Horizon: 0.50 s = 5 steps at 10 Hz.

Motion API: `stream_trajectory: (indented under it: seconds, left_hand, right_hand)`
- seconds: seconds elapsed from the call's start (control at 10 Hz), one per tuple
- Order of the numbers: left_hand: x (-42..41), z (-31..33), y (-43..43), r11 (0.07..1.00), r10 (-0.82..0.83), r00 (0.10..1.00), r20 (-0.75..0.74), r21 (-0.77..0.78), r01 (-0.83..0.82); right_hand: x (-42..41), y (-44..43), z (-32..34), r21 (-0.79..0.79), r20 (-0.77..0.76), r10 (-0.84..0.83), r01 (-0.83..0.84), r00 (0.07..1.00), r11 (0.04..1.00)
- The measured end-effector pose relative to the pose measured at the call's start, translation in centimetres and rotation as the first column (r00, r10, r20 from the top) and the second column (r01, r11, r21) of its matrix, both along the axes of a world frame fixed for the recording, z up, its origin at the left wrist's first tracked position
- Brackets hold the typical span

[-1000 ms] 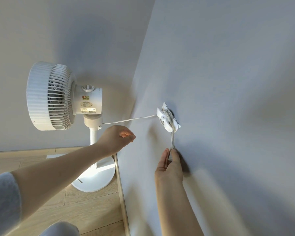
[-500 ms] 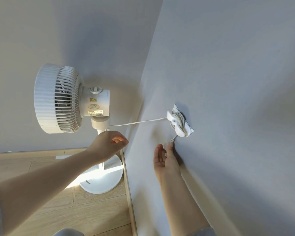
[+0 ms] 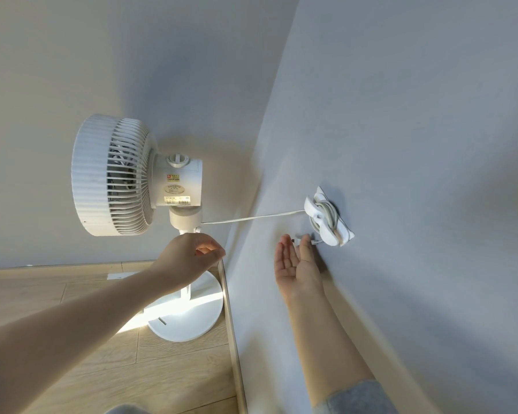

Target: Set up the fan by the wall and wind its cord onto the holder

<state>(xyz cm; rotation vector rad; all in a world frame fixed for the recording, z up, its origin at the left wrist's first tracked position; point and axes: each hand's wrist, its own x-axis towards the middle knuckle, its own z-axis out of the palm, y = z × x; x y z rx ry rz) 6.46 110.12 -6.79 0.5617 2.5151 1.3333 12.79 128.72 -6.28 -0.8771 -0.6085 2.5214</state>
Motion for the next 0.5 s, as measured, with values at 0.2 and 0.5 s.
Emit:
stream_trajectory:
  seconds: [0.2,0.5]
  left_hand:
    - [1.5,1.1,0.4,1.0,-0.025,1.0,-0.004,0.004,0.025]
    - [6.0,3.0,-0.4,0.998,-0.062,0.998,-0.03,0.02,0.063]
  right_hand:
    - [2.4,-0.6,0.2,0.018,0.135,-0.037,0.035,0.99,0.999]
    - [8.1,-1.4,0.8,-0.047,0.201,-0.025,0.035,0.979,0.998]
